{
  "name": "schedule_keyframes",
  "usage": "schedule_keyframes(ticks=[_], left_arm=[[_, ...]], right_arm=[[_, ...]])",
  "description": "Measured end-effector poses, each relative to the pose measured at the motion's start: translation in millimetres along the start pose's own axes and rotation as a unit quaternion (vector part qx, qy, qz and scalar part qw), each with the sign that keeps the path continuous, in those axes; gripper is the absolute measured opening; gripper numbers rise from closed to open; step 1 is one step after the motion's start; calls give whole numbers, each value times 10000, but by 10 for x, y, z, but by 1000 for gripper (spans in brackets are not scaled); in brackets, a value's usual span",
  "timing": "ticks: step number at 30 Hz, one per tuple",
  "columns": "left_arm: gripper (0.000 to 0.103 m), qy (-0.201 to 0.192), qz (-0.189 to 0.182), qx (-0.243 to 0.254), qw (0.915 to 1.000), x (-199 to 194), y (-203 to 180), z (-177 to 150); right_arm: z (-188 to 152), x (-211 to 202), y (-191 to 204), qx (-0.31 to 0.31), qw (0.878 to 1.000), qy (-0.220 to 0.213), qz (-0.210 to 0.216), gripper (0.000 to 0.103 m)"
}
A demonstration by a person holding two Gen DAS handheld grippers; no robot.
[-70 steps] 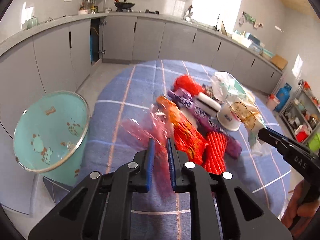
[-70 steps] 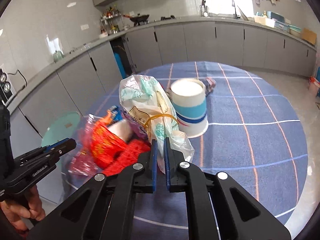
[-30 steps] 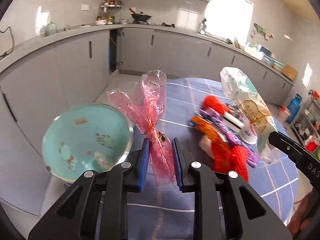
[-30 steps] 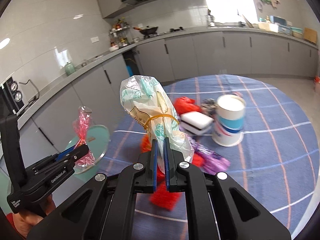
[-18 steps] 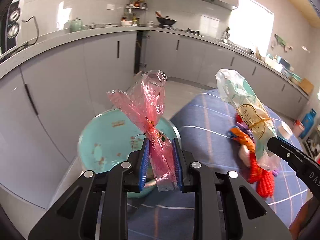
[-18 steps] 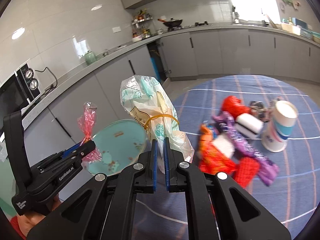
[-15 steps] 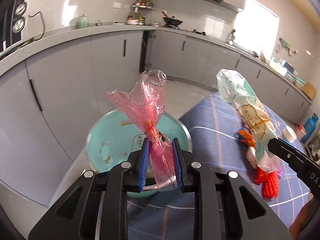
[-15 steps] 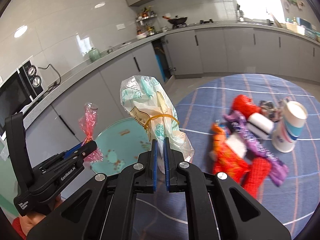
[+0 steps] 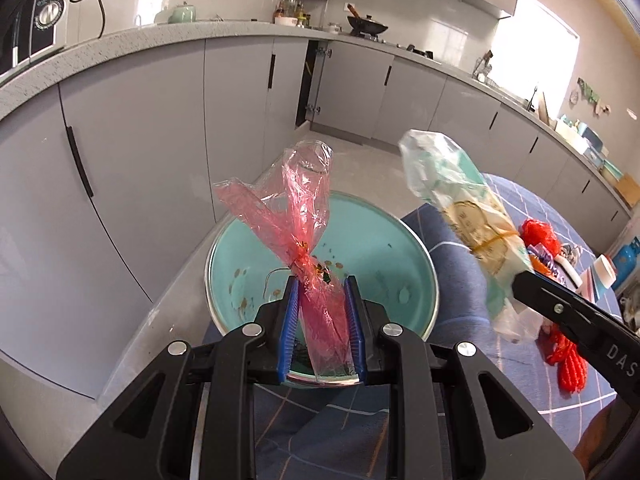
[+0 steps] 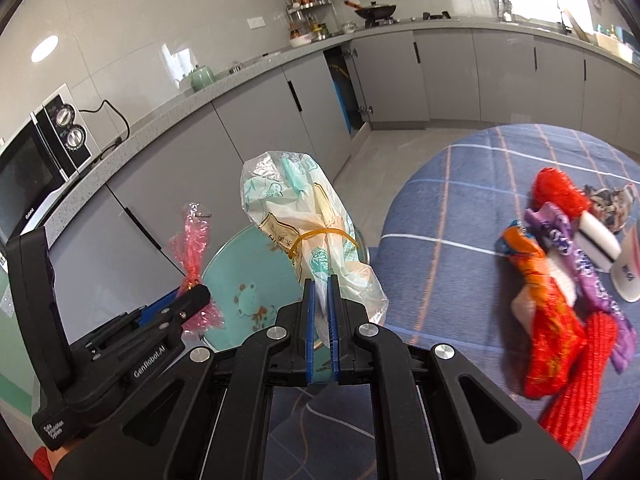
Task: Collect trash
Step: 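Carry the pink wrapper and white bag over the teal bin and release both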
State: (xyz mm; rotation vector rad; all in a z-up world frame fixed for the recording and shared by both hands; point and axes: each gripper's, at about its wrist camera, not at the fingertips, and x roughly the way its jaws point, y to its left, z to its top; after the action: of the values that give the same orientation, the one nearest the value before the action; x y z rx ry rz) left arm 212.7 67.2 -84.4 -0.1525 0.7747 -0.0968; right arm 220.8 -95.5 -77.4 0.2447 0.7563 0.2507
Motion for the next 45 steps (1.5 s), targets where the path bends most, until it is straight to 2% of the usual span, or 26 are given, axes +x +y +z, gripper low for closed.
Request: schedule_keyframes(ticks=[11,20,31,33,34,35,36,40,42,45], left_arm=[[23,339,-187,-6,9992,350,129,17],[23,549,-128,-46,9984,577,223,16],[24,725,-40,11,9974,791,247,11],[26,758,-3,2,9971,815,245,8],[28,757,19,2,9971,815,245,4],[36,747,65,14,9972,808,241,1],[46,721,124,26,9973,795,236,1],[58,613,333,93,9975,727,200,-6],[69,523,492,116,9974,675,177,1],[77,378,669,110,9970,572,143,21]], right_arm=[[-3,471,89,62,9991,407,-35,7],[-9,811,150,69,9980,629,-79,8],[-1,1059,179,-31,9982,602,-3,8],[-30,1084,135,29,9979,642,113,14],[-32,1049,108,78,9979,625,128,27],[-35,992,71,171,9984,526,149,37],[-28,931,53,206,9988,425,137,37],[8,725,37,111,9998,171,10,38],[3,592,-3,146,9999,25,-61,44],[-1,423,-66,227,9995,-162,-171,48]])
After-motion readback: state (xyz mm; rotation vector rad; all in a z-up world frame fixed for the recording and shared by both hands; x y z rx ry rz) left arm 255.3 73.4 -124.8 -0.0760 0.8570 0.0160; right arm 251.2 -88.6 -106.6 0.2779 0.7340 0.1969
